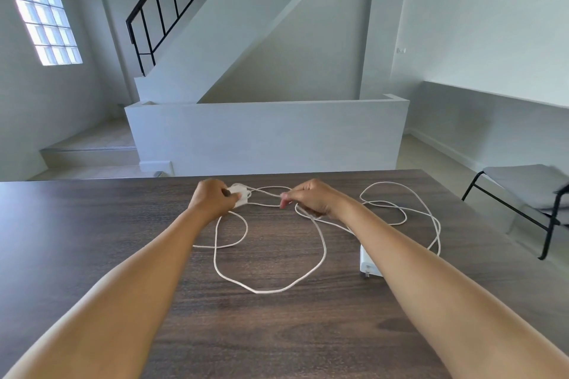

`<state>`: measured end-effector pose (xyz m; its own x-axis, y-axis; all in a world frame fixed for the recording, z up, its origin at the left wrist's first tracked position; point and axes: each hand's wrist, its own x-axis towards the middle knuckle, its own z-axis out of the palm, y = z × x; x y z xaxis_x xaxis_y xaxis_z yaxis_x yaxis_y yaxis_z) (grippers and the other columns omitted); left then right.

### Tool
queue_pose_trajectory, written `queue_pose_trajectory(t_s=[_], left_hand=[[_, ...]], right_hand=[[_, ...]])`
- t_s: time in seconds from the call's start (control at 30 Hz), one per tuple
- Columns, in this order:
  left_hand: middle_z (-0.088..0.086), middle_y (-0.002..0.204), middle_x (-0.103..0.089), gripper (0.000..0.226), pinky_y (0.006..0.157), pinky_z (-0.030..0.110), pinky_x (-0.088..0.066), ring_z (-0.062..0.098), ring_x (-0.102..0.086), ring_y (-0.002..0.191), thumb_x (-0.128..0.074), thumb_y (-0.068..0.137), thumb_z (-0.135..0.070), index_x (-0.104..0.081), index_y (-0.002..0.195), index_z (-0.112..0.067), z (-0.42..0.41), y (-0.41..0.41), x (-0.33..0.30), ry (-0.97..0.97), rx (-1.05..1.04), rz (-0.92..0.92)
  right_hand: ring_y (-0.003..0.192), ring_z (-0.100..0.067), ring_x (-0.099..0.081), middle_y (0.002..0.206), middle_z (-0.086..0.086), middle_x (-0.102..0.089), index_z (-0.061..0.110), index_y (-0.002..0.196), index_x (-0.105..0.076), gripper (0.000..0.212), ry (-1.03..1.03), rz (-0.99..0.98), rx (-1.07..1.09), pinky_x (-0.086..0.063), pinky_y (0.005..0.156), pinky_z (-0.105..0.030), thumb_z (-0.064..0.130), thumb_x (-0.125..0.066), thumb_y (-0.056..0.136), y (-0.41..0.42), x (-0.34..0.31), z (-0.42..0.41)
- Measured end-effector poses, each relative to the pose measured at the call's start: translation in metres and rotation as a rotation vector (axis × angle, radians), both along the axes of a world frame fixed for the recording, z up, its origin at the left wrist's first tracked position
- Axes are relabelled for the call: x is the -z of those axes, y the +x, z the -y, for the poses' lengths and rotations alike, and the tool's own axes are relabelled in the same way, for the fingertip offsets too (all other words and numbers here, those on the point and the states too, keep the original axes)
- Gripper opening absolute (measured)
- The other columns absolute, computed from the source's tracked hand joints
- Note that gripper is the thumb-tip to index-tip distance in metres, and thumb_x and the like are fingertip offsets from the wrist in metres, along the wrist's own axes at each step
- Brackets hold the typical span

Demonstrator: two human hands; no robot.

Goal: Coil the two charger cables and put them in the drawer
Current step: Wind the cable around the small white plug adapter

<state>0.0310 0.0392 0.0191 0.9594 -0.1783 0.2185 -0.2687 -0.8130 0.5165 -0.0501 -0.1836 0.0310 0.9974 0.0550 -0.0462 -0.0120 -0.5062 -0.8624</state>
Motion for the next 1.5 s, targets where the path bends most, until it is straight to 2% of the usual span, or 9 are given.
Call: queue_pose_trajectory(t_s=[0.27,0.43,0.53,0.67,0.83,0.97,1.27,1.4,1.5], left_hand=[[0.007,0.064,-0.064,0.028,0.080,0.033,-0.055,0.018,-0.059,0.063,-0.070,0.084,-0.027,-0.062,0.064,-0.008,0.021,0.008,-0.031,-0.662,-0.051,-0.269],[0.010,0.080,-0.061,0.013,0.055,0.018,-0.055,0.014,-0.062,0.064,-0.055,0.094,-0.011,-0.060,0.092,0.000,0.013,-0.009,-0.048,-1.037,0.282,-0.659],[0.007,0.080,-0.064,0.017,0.057,0.019,-0.055,0.012,-0.064,0.062,-0.061,0.087,-0.015,-0.060,0.099,-0.002,0.005,-0.011,-0.048,-1.023,0.430,-0.862],[0.011,0.084,-0.068,0.068,0.060,0.023,-0.057,0.016,-0.067,0.068,-0.096,0.042,-0.020,-0.065,0.100,0.000,-0.005,-0.011,-0.043,-0.838,0.648,-1.129],[0.005,0.080,-0.067,0.046,0.059,0.016,-0.051,0.008,-0.060,0.064,-0.084,0.066,-0.034,-0.071,0.099,-0.005,0.000,-0.014,-0.054,-0.215,0.758,-1.223],[0.003,0.077,-0.063,0.016,0.058,0.017,-0.048,0.009,-0.057,0.062,-0.063,0.089,-0.019,-0.067,0.097,-0.005,0.017,-0.022,-0.060,0.154,0.553,-1.032],[0.002,0.073,-0.060,0.022,0.063,0.026,-0.045,0.021,-0.061,0.075,-0.062,0.081,-0.030,-0.064,0.075,-0.009,0.032,-0.022,-0.051,0.588,0.178,-0.180],[0.008,0.098,-0.060,0.026,0.068,0.031,-0.044,0.030,-0.061,0.098,-0.050,0.090,-0.026,-0.066,0.099,-0.009,0.038,-0.021,-0.028,0.472,-0.013,0.090],[0.019,0.092,-0.062,0.032,0.063,0.032,-0.042,0.038,-0.062,0.088,-0.043,0.092,-0.024,-0.065,0.087,-0.001,0.036,-0.018,-0.018,0.233,-0.083,0.199]], right_hand=[[0.040,-0.007,-0.028,0.049,0.006,-0.036,0.025,0.113,-0.066,0.035,-0.018,-0.266,-0.250,-0.023,0.044,-0.018,0.046,-0.041,0.099,-0.006,0.015,-0.017],[0.038,-0.004,-0.037,0.049,0.005,-0.051,0.026,0.124,-0.061,0.040,0.011,-0.271,-0.212,-0.030,0.042,-0.015,0.049,-0.043,0.097,-0.005,0.022,-0.005],[0.039,-0.006,-0.038,0.050,0.002,-0.052,0.023,0.112,-0.068,0.042,-0.003,-0.251,-0.180,-0.033,0.043,-0.016,0.054,-0.046,0.094,-0.004,0.022,-0.001],[0.041,-0.007,-0.037,0.050,0.002,-0.047,0.017,0.089,-0.074,0.043,-0.093,-0.207,-0.176,-0.033,0.045,-0.018,0.056,-0.057,0.087,-0.002,0.014,0.002],[0.047,-0.011,-0.038,0.048,0.003,-0.048,0.018,0.068,-0.074,0.033,-0.263,-0.147,-0.173,-0.032,0.051,-0.024,0.051,-0.076,0.073,0.006,-0.002,0.007],[0.052,-0.012,-0.038,0.050,0.002,-0.047,0.020,0.060,-0.071,0.031,-0.400,-0.092,-0.153,-0.030,0.056,-0.027,0.047,-0.078,0.072,0.012,-0.016,0.001],[0.049,-0.012,-0.043,0.052,0.002,-0.053,0.014,0.068,-0.069,0.028,-0.408,-0.024,-0.034,-0.037,0.051,-0.023,0.032,-0.064,0.089,0.007,-0.025,-0.010],[0.048,-0.014,-0.042,0.054,0.000,-0.050,0.011,0.076,-0.069,0.023,-0.287,-0.042,-0.010,-0.037,0.049,-0.022,0.024,-0.058,0.091,0.002,-0.025,-0.016],[0.047,-0.011,-0.040,0.055,0.000,-0.049,0.013,0.073,-0.069,0.025,-0.137,-0.109,-0.001,-0.035,0.047,-0.022,0.023,-0.056,0.093,0.000,-0.020,-0.019]])
